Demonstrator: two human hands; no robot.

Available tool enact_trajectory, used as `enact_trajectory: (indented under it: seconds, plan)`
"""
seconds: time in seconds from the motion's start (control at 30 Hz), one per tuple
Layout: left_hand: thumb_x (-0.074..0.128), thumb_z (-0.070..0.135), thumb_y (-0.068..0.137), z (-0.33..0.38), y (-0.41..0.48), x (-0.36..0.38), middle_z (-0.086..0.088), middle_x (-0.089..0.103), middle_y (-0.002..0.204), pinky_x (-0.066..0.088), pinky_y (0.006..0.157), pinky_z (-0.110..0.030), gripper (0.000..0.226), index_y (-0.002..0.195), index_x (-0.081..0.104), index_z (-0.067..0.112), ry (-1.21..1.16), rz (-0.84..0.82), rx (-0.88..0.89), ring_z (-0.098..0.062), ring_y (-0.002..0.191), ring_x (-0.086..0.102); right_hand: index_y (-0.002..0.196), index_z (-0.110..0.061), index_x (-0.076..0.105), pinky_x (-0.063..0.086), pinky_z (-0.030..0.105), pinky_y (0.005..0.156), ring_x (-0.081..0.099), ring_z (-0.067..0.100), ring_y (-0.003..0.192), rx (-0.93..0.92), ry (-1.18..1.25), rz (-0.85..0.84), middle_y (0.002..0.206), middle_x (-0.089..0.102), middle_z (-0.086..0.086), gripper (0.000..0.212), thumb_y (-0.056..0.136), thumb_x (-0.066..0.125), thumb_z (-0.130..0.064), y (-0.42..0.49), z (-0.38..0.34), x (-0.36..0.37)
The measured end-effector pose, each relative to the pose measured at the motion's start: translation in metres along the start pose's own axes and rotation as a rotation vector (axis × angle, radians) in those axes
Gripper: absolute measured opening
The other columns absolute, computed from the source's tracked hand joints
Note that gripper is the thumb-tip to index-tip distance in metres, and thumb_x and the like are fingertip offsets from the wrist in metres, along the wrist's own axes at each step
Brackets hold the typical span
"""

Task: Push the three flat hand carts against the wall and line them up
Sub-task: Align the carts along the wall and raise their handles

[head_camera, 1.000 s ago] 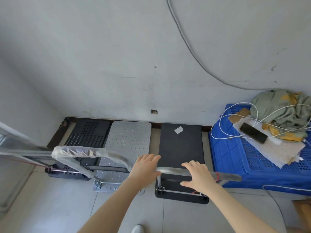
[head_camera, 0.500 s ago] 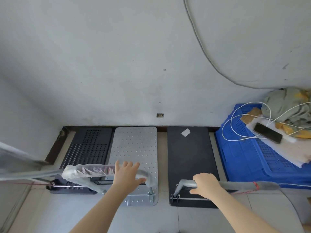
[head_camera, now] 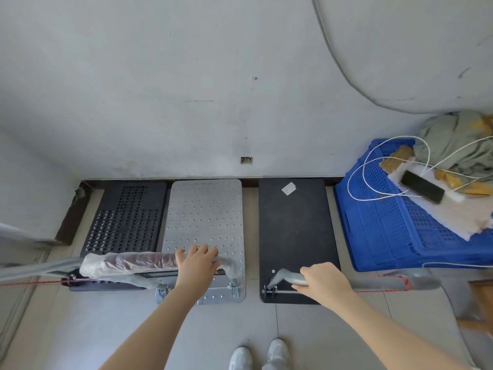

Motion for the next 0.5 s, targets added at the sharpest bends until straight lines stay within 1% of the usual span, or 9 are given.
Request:
enact_trajectory:
  seconds: [0.03, 0.07, 0.1, 0.13, 0.17, 0.27, 0.33, 0.43, 0.5]
  plan:
    - [0.080, 0.033, 0.070, 0.000, 0.000, 0.000, 0.007, 0.062, 0.076, 0.044, 0.082, -0.052, 0.022, 0.084, 0.064, 0.027, 0.044, 0.008, 0.005, -0.021, 0.075, 0.062, 0.104, -0.013, 0.060, 0.048, 0.030, 0.074, 0.068, 0.021, 0.087, -0.005, -0.004, 0.006, 0.097, 0.071, 0.004, 0.041, 0.095, 0.043, -0.049, -0.001, -0.002, 0.002]
    - [0.088, 0.029, 0.058, -0.001, 0.000, 0.000, 0.008, 0.059, 0.064, 0.048, 0.072, -0.051, 0.030, 0.074, 0.063, 0.027, 0.075, 0.035, 0.002, -0.020, 0.063, 0.060, 0.104, -0.012, 0.060, 0.047, 0.030, 0.073, 0.069, 0.022, 0.087, -0.014, -0.008, 0.015, 0.097, 0.071, 0.005, 0.042, 0.095, 0.042, -0.049, -0.001, -0.004, 0.003]
    - [0.091, 0.026, 0.051, -0.002, 0.000, 0.001, 0.008, 0.056, 0.059, 0.050, 0.067, -0.050, 0.034, 0.069, 0.062, 0.026, 0.082, 0.064, 0.004, -0.020, 0.056, 0.058, 0.105, -0.012, 0.061, 0.045, 0.029, 0.070, 0.069, 0.022, 0.087, -0.023, -0.009, 0.024, 0.097, 0.072, 0.005, 0.043, 0.096, 0.042, -0.049, -0.002, -0.006, 0.004]
    - [0.092, 0.024, 0.049, -0.003, -0.001, 0.003, 0.008, 0.055, 0.057, 0.050, 0.066, -0.049, 0.036, 0.068, 0.061, 0.026, 0.079, 0.072, 0.006, -0.020, 0.054, 0.057, 0.105, -0.011, 0.061, 0.042, 0.028, 0.067, 0.069, 0.023, 0.086, -0.029, -0.007, 0.032, 0.097, 0.072, 0.006, 0.043, 0.096, 0.042, -0.049, -0.003, -0.007, 0.004]
    - [0.092, 0.023, 0.049, -0.003, -0.001, 0.003, 0.007, 0.054, 0.057, 0.050, 0.066, -0.049, 0.035, 0.067, 0.061, 0.025, 0.078, 0.079, 0.004, -0.021, 0.053, 0.056, 0.106, -0.011, 0.061, 0.039, 0.028, 0.066, 0.069, 0.023, 0.086, -0.033, -0.007, 0.035, 0.097, 0.072, 0.006, 0.043, 0.096, 0.042, -0.049, -0.004, -0.008, 0.005]
    - [0.090, 0.022, 0.052, -0.003, -0.002, 0.003, 0.007, 0.054, 0.057, 0.049, 0.068, -0.050, 0.033, 0.067, 0.061, 0.025, 0.084, 0.096, 0.008, -0.022, 0.053, 0.056, 0.108, -0.012, 0.060, 0.039, 0.026, 0.067, 0.069, 0.021, 0.088, -0.038, -0.017, 0.027, 0.098, 0.072, 0.005, 0.043, 0.096, 0.042, -0.049, -0.009, -0.011, 0.007]
    - [0.090, 0.022, 0.052, -0.003, -0.001, 0.005, 0.007, 0.054, 0.057, 0.049, 0.067, -0.050, 0.033, 0.067, 0.061, 0.025, 0.082, 0.090, 0.016, -0.021, 0.053, 0.056, 0.108, -0.012, 0.060, 0.038, 0.026, 0.067, 0.069, 0.021, 0.089, -0.043, -0.019, 0.024, 0.098, 0.072, 0.005, 0.044, 0.096, 0.041, -0.049, -0.012, -0.013, 0.009]
    - [0.090, 0.022, 0.052, -0.004, 0.000, 0.007, 0.008, 0.054, 0.057, 0.049, 0.067, -0.049, 0.033, 0.068, 0.062, 0.026, 0.091, 0.102, 0.020, -0.021, 0.055, 0.056, 0.109, -0.012, 0.060, 0.044, 0.026, 0.071, 0.069, 0.021, 0.090, -0.030, -0.022, 0.021, 0.100, 0.072, 0.005, 0.044, 0.096, 0.041, -0.050, -0.018, -0.012, 0.012]
    - [0.090, 0.022, 0.054, -0.004, 0.000, 0.008, 0.007, 0.054, 0.058, 0.048, 0.068, -0.048, 0.032, 0.069, 0.062, 0.026, 0.095, 0.117, 0.024, -0.021, 0.056, 0.056, 0.111, -0.013, 0.060, 0.049, 0.029, 0.078, 0.069, 0.021, 0.091, -0.021, -0.011, 0.025, 0.101, 0.072, 0.005, 0.045, 0.096, 0.040, -0.050, -0.023, -0.012, 0.012]
Point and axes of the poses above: each hand's wrist, its own y-axis towards the middle knuckle, its own x-axis out of the palm, z = x × y, the point moved 7 cm from there along y, towards the middle knuckle
